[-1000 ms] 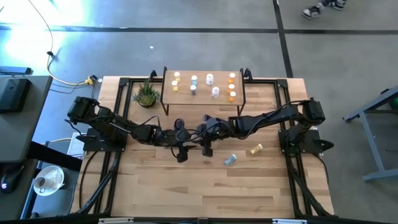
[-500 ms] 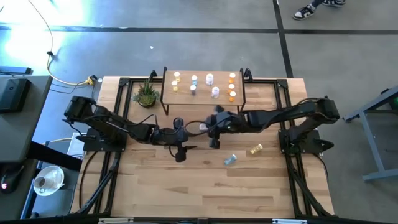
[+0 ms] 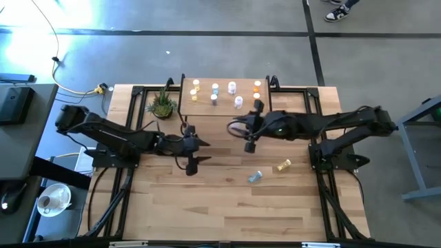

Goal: Pick and place medicine bottles onto shelf by color
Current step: Put the transparent pill bottle on the shelf

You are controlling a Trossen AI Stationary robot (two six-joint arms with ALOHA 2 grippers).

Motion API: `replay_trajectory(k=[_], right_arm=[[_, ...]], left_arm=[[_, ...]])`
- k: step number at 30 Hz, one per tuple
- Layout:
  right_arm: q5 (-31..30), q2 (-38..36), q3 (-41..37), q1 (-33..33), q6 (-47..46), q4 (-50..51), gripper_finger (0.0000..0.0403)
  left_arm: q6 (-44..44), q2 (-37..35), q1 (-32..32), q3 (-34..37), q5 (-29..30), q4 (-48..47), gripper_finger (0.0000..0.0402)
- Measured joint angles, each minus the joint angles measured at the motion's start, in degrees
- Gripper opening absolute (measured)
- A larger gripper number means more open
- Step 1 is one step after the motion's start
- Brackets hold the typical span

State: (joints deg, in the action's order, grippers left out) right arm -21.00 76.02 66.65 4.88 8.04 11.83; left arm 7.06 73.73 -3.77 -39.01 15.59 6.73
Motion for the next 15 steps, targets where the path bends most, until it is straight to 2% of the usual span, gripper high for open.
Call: replay_trajectory(k=[8, 15], right_arm=[[-5.55, -6.63, 0.00, -0.02, 4.05, -1.14, 0.0135], [-9.44, -12.30, 0.00, -0.74, 11.93, -9.06, 0.0135]], left_arm=[[-1.28, -5.80, -0.04, -0.01, 0.02, -2.58, 0.0232], [-2.77, -10.84, -0.04, 0.01, 0.00, -2.81, 0.0231]])
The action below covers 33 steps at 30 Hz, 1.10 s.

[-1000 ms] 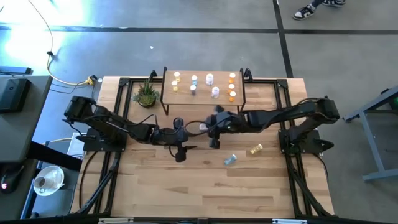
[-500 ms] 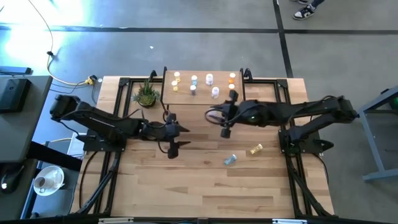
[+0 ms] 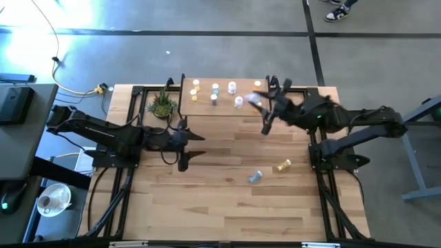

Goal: Pick and place medicine bottles onto shelf by color
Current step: Put the transparent pill bottle on the shelf

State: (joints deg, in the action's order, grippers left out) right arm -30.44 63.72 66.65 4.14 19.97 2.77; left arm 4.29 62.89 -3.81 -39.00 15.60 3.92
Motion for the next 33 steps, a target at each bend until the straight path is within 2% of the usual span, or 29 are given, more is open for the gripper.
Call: replay_trajectory(k=[6, 15, 27, 29, 33], right_arm=[[0.11, -2.15, 0.02, -3.43, 3.39, -5.01, 0.0135], [6.75, 2.09, 0.00, -8.29, -7.90, 5.44, 0.0135], [9.04, 8.86, -0.02, -8.65, -13.99, 12.19, 0.0135], [9.01, 8.53, -1.72, -8.65, -15.05, 11.51, 0.0135], [9.03, 4.63, -10.65, -8.65, -17.69, 7.44, 0.0134]], left_arm=[[-0.02, -2.47, 0.00, 0.00, 0.02, -1.89, 0.0231], [0.56, -2.73, -0.66, 0.00, 0.02, -5.05, 0.0231], [1.05, -2.73, -3.62, 0.00, 0.02, -6.12, 0.0231], [1.05, -2.73, -3.88, 0.00, 0.02, -6.14, 0.0231], [1.05, -2.71, -3.91, 0.00, 0.02, -6.34, 0.0231]])
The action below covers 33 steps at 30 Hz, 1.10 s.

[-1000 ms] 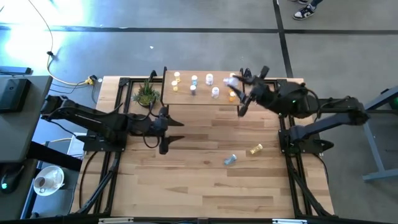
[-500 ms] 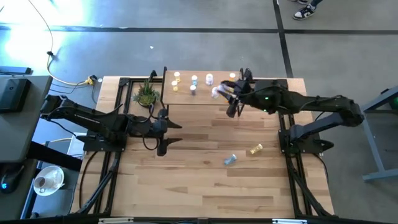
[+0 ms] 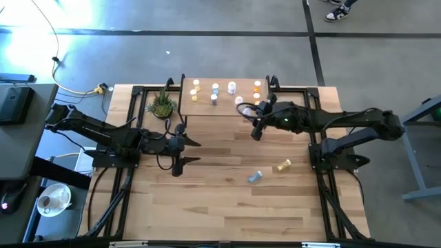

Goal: Pick and place medicine bottles onto shelf by color
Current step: Put the transparent pill bottle on the shelf

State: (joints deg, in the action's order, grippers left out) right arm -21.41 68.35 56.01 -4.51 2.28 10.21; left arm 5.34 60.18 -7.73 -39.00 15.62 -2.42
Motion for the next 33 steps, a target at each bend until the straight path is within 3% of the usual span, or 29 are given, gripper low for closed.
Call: replay_trajectory(k=[6, 12, 18, 33], right_arm=[[-0.04, -6.82, -12.92, 0.17, -4.62, -11.49, 0.0134], [-0.01, -7.06, -16.69, -0.79, -6.09, -18.35, 0.0134], [0.54, -4.44, -11.55, -2.09, -3.67, -18.41, 0.0134], [0.59, 8.22, 1.97, -5.14, -2.37, -5.11, 0.0134]], left_arm=[[0.00, 0.02, 0.20, 0.00, 0.07, 0.02, 0.0231], [0.00, 0.02, 0.20, 0.00, 0.42, 0.04, 0.0231], [0.02, 0.02, 0.20, 0.00, 0.66, 0.04, 0.0231], [0.02, 0.02, 0.20, 0.00, 0.66, -1.71, 0.0231]])
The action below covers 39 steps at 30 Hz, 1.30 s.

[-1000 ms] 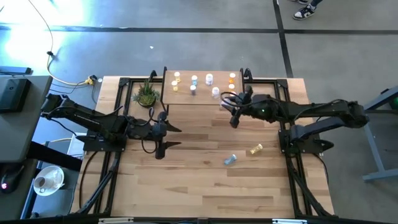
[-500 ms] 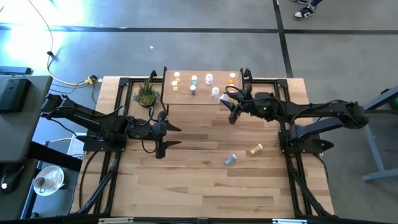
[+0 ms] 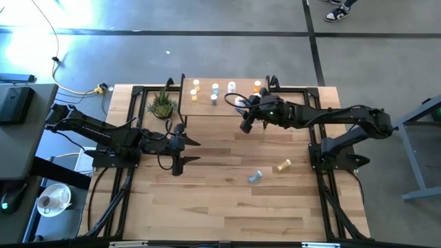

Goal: Pick and place medicine bottles onto shelf by color
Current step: Put the transparent pill bottle on the shelf

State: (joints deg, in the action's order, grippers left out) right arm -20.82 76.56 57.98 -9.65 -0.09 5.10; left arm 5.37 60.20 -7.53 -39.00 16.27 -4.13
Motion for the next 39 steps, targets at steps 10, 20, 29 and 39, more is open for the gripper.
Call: replay_trajectory(k=[10, 20, 29, 39], right_arm=[[0.16, 4.17, 1.33, -3.15, -1.10, 3.07, 0.0134], [3.29, 4.56, 1.33, -7.33, -0.01, 1.84, 0.0134], [7.85, 4.56, 1.33, -8.30, -0.60, 0.83, 0.0134], [7.22, 4.78, 1.22, -6.92, -5.43, 1.10, 0.0134]], left_arm=[[0.00, 0.00, 0.00, 0.00, 0.00, -0.60, 0.0231], [0.00, 0.00, 0.00, 0.00, 0.00, -0.58, 0.0231], [0.00, 0.00, 0.00, 0.00, -0.01, -0.57, 0.0231], [0.00, 0.00, 0.00, 0.00, -0.01, -0.58, 0.0231]])
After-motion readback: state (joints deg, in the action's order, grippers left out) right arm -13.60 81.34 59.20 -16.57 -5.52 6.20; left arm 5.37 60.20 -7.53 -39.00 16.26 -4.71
